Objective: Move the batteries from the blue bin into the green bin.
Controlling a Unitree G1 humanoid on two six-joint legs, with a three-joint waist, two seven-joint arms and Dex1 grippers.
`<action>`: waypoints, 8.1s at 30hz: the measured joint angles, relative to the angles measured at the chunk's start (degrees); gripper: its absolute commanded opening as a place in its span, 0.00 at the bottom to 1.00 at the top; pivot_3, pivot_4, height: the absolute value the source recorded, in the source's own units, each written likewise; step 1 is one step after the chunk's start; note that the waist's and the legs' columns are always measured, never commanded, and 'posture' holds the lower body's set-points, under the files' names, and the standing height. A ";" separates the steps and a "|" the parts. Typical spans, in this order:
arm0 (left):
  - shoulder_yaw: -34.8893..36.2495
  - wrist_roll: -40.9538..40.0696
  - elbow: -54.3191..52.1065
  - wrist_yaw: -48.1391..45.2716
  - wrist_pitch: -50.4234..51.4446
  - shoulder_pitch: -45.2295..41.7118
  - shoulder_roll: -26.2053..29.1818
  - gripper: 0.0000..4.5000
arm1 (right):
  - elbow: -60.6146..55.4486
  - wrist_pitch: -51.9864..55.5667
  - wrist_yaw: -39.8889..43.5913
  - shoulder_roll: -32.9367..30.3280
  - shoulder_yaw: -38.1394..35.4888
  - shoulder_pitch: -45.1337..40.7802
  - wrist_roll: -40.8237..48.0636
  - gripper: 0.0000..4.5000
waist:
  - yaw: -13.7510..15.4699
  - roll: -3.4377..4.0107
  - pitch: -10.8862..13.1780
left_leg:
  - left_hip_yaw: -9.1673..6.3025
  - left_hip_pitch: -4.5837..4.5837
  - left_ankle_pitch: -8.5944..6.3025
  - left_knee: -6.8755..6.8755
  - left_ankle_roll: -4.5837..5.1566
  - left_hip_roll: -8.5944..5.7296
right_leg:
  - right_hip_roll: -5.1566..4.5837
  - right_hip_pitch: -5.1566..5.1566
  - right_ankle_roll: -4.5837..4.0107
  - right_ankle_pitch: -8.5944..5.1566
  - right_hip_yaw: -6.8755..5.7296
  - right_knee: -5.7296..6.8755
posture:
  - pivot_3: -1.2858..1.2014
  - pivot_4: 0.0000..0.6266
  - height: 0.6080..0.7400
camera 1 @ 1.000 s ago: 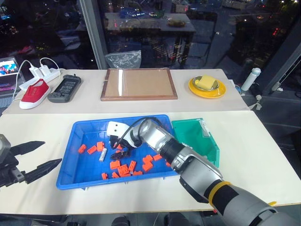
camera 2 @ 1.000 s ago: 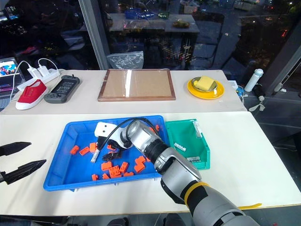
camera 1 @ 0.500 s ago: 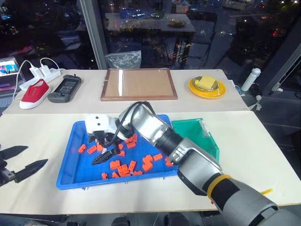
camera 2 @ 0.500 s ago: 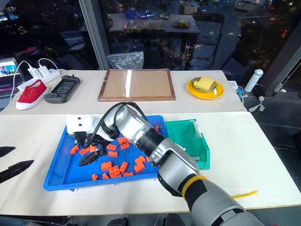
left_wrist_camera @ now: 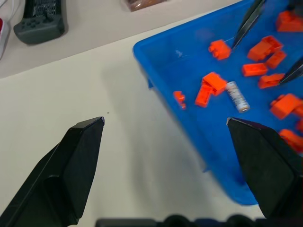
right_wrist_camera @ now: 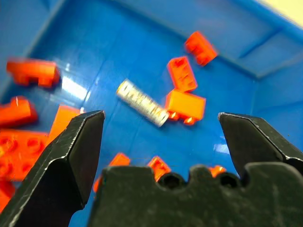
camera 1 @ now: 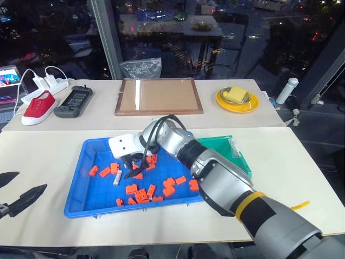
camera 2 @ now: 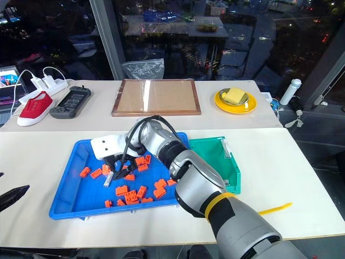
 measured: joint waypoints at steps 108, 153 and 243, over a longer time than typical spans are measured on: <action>-68.17 -3.31 5.59 21.07 31.77 -62.45 -0.31 0.15 | -69.03 61.43 4.12 -49.91 -28.17 24.10 35.61 1.00 | 1.78 0.14 -0.12 | 0.15 -0.20 -0.23 0.77 -0.21 -0.41 | 0.06 0.14 0.17 0.05 0.81 -0.17 | 0.52 0.24 1.00; -68.28 17.61 27.55 -15.37 -0.53 -77.13 14.59 0.86 | -77.40 66.35 3.36 -64.92 -25.68 32.30 39.33 1.00 | 0.98 0.21 -0.09 | 0.15 -0.29 -0.18 0.86 -0.08 -0.39 | 0.11 0.10 0.33 -0.05 0.88 -0.11 | 0.52 0.24 1.00; -64.58 -7.56 13.06 -5.94 6.51 -73.17 10.47 0.88 | -70.47 64.22 4.77 -61.46 -8.87 32.09 10.80 0.50 | 1.44 0.13 -0.09 | 0.17 -0.22 -0.19 0.87 -0.07 -0.38 | 0.16 0.10 0.30 -0.03 0.93 -0.07 | 0.52 0.24 1.00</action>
